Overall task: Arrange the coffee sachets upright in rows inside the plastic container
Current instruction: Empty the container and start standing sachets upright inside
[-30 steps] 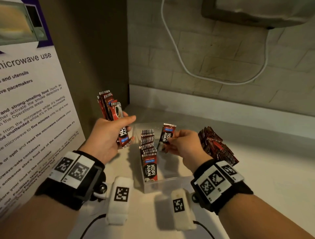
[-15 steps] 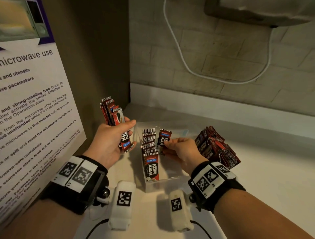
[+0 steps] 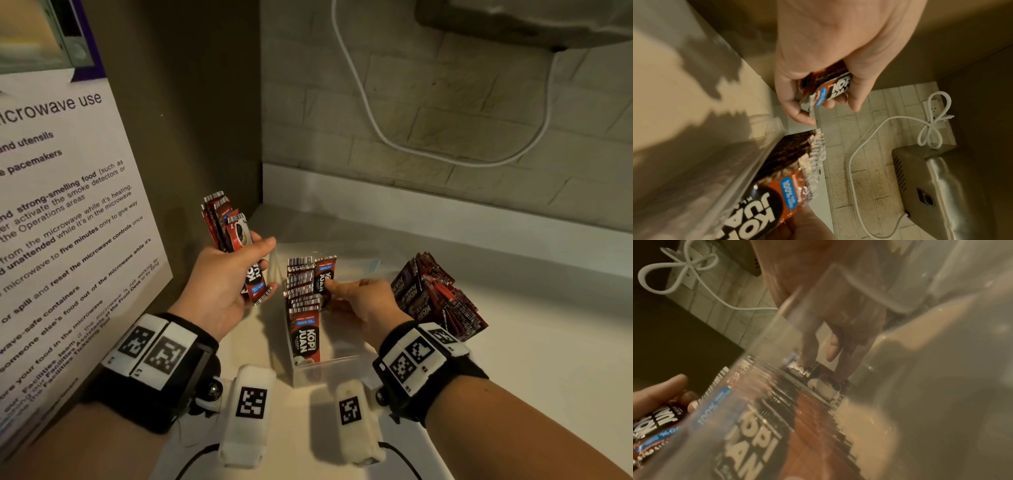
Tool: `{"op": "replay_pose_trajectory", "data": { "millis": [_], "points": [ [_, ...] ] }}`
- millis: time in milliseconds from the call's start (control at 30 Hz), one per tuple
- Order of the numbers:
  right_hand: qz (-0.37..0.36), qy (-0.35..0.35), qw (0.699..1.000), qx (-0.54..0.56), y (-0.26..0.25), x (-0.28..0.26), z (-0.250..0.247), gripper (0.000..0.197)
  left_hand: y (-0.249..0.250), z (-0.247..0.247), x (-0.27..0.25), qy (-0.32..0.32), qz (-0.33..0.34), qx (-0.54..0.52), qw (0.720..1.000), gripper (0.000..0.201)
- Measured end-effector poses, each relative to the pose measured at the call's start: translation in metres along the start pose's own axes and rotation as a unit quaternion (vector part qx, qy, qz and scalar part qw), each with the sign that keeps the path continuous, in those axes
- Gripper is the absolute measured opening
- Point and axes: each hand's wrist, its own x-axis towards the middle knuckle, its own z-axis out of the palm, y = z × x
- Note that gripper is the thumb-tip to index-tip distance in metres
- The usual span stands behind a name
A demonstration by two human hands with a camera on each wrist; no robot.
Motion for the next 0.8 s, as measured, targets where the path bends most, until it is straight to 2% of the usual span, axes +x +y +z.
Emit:
{"op": "replay_pose_trajectory", "data": {
  "millis": [133,300,467,633,800],
  "points": [
    [0.029,-0.020,0.999,0.005,-0.003,-0.007,0.002,0.044,0.002,0.002,-0.002,-0.002,0.003,0.000,1.000,0.017],
    [0.061,-0.076,0.995,0.019,-0.005,-0.011,-0.002,0.023,0.004,0.001,-0.003,0.000,0.003,-0.004,1.000,0.016],
    [0.026,-0.042,0.999,-0.002,-0.003,-0.003,-0.001,0.028,0.003,0.002,-0.004,-0.001,0.002,-0.001,1.000,0.017],
    [0.020,-0.055,0.998,0.001,-0.002,-0.005,0.001,0.022,0.002,0.003,-0.004,-0.009,0.001,0.001,1.000,0.017],
    [-0.041,-0.030,0.999,-0.020,0.000,-0.004,0.003,0.027,0.003,0.002,-0.004,-0.012,0.000,-0.001,1.000,0.017]
  ]
}}
